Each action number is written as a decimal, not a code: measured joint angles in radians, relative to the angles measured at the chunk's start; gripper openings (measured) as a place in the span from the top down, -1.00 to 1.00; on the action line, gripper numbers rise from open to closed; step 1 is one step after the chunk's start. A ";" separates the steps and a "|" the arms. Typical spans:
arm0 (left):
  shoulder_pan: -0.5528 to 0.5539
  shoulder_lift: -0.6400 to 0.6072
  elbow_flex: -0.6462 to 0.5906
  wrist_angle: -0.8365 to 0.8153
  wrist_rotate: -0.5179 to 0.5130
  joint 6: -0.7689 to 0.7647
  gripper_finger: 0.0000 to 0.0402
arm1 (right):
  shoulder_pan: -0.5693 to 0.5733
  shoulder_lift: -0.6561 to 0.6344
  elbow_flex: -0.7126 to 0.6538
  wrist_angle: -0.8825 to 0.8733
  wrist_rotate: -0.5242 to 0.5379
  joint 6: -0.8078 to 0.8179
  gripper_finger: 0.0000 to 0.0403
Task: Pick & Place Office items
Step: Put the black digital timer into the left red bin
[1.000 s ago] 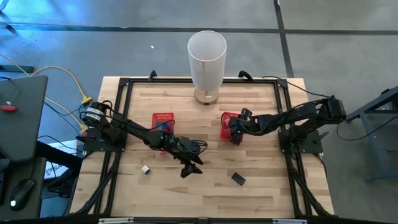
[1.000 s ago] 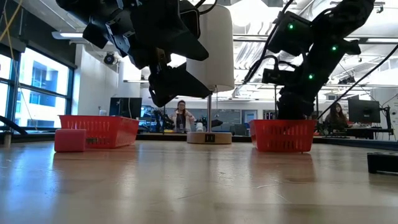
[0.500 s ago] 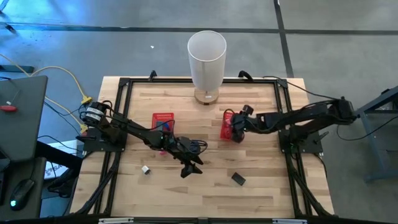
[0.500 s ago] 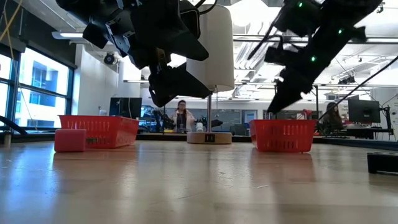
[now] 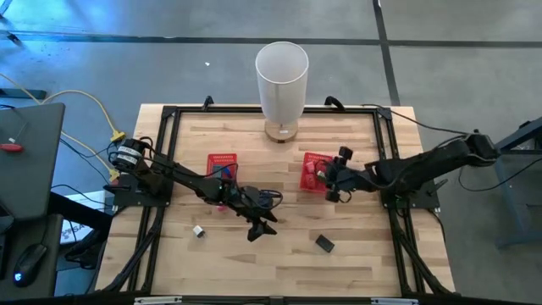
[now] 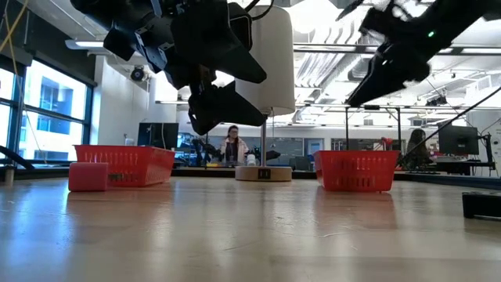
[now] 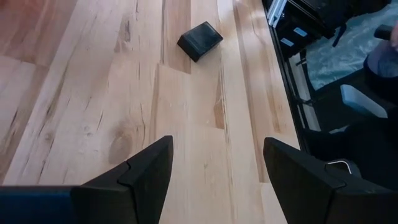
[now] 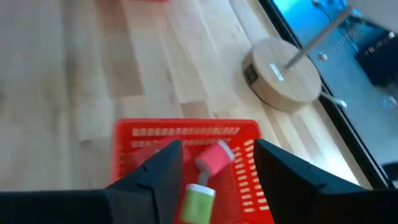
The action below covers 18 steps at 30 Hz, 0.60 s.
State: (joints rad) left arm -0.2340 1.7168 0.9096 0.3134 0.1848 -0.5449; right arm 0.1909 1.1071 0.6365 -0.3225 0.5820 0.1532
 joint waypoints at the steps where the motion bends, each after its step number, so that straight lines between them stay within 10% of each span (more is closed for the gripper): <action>1: 0.000 0.000 0.000 0.000 0.000 0.000 -0.22 | 0.019 -0.008 0.000 0.004 0.002 0.000 0.11; 18: 0.000 0.000 0.000 0.005 0.000 -0.002 -0.22 | 0.271 -0.022 0.000 0.013 0.004 0.176 0.31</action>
State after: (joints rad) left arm -0.2340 1.7168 0.9096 0.3183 0.1852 -0.5465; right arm 0.4616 1.0847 0.6365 -0.3100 0.5858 0.3292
